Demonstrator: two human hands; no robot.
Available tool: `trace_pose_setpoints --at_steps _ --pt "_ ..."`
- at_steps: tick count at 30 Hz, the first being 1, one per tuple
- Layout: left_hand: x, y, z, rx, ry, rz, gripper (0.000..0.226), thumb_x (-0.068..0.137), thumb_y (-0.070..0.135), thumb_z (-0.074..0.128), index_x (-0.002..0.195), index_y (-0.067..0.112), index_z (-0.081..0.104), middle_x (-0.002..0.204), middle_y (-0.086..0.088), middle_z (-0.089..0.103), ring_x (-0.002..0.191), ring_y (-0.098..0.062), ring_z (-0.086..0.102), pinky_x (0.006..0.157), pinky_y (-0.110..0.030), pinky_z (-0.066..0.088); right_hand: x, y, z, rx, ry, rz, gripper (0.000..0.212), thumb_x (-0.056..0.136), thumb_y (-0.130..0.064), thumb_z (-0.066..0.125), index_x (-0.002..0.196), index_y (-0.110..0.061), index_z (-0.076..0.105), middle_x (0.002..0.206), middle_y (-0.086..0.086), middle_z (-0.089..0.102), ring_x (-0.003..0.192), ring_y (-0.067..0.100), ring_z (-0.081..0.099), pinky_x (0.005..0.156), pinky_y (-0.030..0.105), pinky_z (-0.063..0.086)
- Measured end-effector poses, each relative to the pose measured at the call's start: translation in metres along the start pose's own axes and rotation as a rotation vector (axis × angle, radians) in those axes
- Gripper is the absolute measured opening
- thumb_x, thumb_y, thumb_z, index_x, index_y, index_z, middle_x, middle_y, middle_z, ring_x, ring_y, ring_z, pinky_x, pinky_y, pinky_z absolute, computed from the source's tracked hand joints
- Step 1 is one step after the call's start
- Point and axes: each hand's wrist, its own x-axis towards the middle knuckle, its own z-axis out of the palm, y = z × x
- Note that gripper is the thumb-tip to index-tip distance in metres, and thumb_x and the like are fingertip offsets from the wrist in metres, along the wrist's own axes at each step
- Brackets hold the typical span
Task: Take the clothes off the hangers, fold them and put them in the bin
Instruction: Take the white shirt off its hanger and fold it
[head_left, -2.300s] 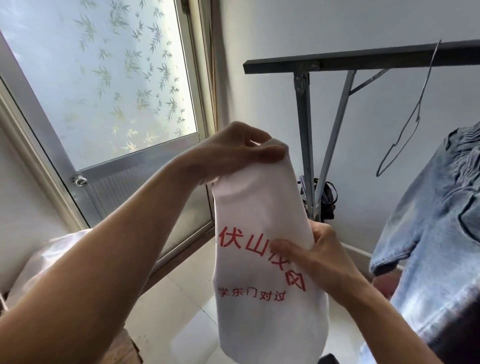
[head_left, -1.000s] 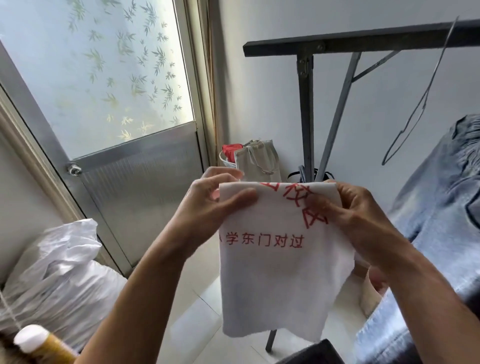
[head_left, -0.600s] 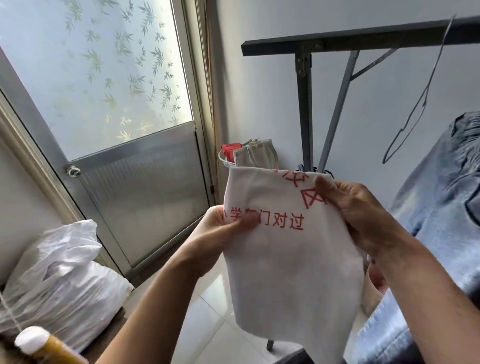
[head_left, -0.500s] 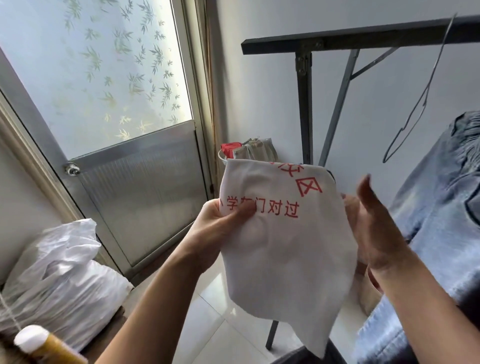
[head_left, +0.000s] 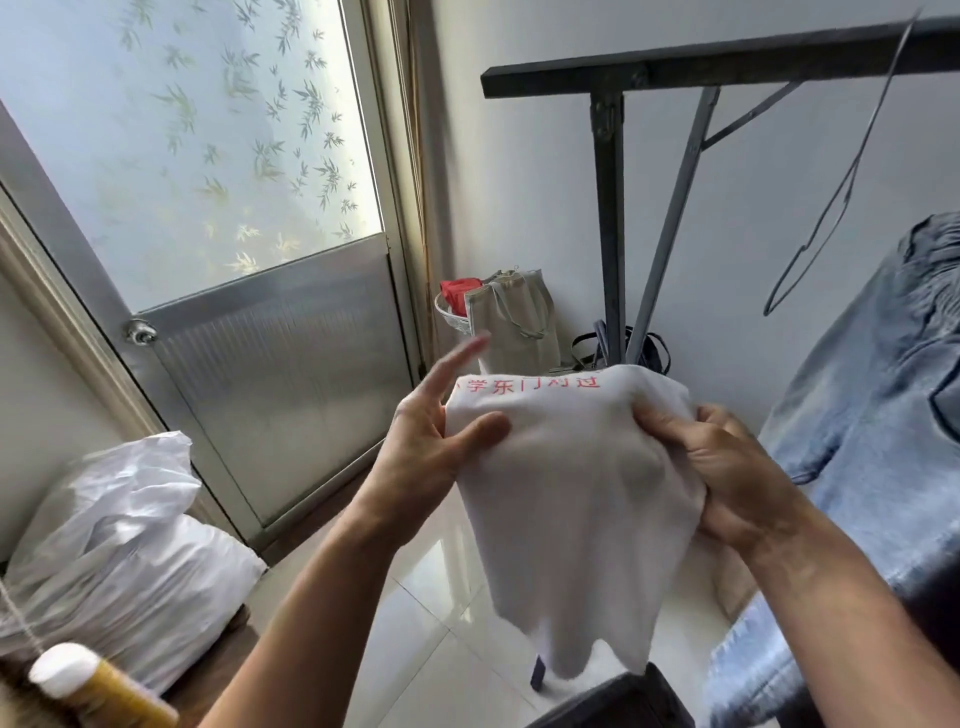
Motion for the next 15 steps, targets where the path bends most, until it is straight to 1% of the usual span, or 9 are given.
trace_pose_setpoints --at_steps 1,2,4,6,8,9,11,13,15 --pt "0.001 0.001 0.0 0.061 0.036 0.03 0.044 0.078 0.012 0.069 0.121 0.023 0.065 0.102 -0.008 0.075 0.093 -0.024 0.069 0.077 -0.03 0.058 0.0 -0.002 0.0 -0.006 -0.005 0.009 0.016 0.089 -0.006 0.059 0.077 0.001 0.067 0.061 0.008 0.07 0.051 0.013 0.067 0.046 0.019 0.052" --pt "0.001 0.003 0.0 0.094 0.081 0.053 0.026 0.08 0.016 0.069 0.105 0.019 0.074 0.098 -0.004 0.075 0.089 -0.02 0.066 0.075 -0.026 0.056 0.001 -0.003 -0.001 -0.006 -0.012 0.021 0.016 0.089 -0.008 0.059 0.079 0.001 0.067 0.061 0.008 0.07 0.051 0.014 0.066 0.046 0.02 0.052" --pt "0.001 0.003 -0.002 0.08 0.157 0.04 0.013 0.082 0.022 0.069 0.091 0.017 0.077 0.092 -0.004 0.074 0.081 -0.016 0.062 0.069 -0.025 0.052 0.002 -0.004 0.0 -0.007 -0.018 0.046 0.017 0.091 -0.01 0.058 0.081 0.001 0.067 0.061 0.008 0.07 0.05 0.015 0.066 0.046 0.021 0.053" --pt "0.0 0.006 -0.005 -0.039 0.128 -0.044 0.016 0.081 0.02 0.073 0.096 0.015 0.076 0.092 -0.008 0.072 0.077 -0.017 0.062 0.064 -0.026 0.053 0.004 -0.005 0.0 0.004 -0.005 0.058 0.018 0.092 -0.012 0.057 0.084 0.002 0.067 0.063 0.009 0.07 0.051 0.016 0.066 0.049 0.022 0.055" --pt "-0.004 0.011 -0.009 -0.142 -0.015 -0.12 0.04 0.073 0.005 0.078 0.112 0.012 0.07 0.104 -0.011 0.071 0.086 -0.022 0.067 0.072 -0.031 0.058 0.006 -0.008 0.0 0.022 0.013 0.069 0.018 0.092 -0.013 0.058 0.086 0.002 0.067 0.064 0.01 0.071 0.052 0.017 0.067 0.051 0.023 0.056" --pt "-0.006 0.014 -0.012 -0.098 -0.084 -0.121 0.056 0.068 -0.002 0.08 0.12 0.014 0.066 0.112 -0.012 0.069 0.094 -0.023 0.067 0.08 -0.034 0.058 0.006 -0.01 -0.001 0.027 0.025 0.073 0.019 0.092 -0.012 0.058 0.084 0.002 0.067 0.062 0.01 0.07 0.051 0.016 0.067 0.05 0.022 0.056" --pt "-0.007 0.016 -0.016 0.178 -0.163 -0.072 0.066 0.069 -0.004 0.079 0.127 0.021 0.061 0.123 -0.009 0.064 0.105 -0.022 0.066 0.091 -0.037 0.056 0.009 -0.014 -0.003 0.022 0.049 0.084 0.02 0.093 -0.009 0.057 0.078 0.002 0.066 0.058 0.01 0.069 0.048 0.016 0.066 0.046 0.021 0.054" --pt "-0.004 0.018 -0.018 0.54 -0.164 0.0 0.06 0.077 0.003 0.074 0.128 0.029 0.057 0.124 0.002 0.061 0.111 -0.014 0.062 0.095 -0.028 0.053 0.011 -0.015 -0.005 -0.005 0.054 0.112 0.019 0.093 -0.007 0.057 0.08 0.003 0.066 0.059 0.011 0.069 0.049 0.017 0.067 0.048 0.023 0.055" --pt "-0.001 0.023 -0.02 0.844 -0.163 0.08 0.055 0.083 0.006 0.07 0.129 0.032 0.054 0.128 0.01 0.058 0.117 -0.006 0.056 0.098 -0.018 0.045 0.014 -0.015 -0.006 -0.02 0.06 0.148 0.016 0.092 -0.006 0.058 0.087 0.006 0.066 0.065 0.013 0.07 0.053 0.02 0.067 0.052 0.026 0.057"
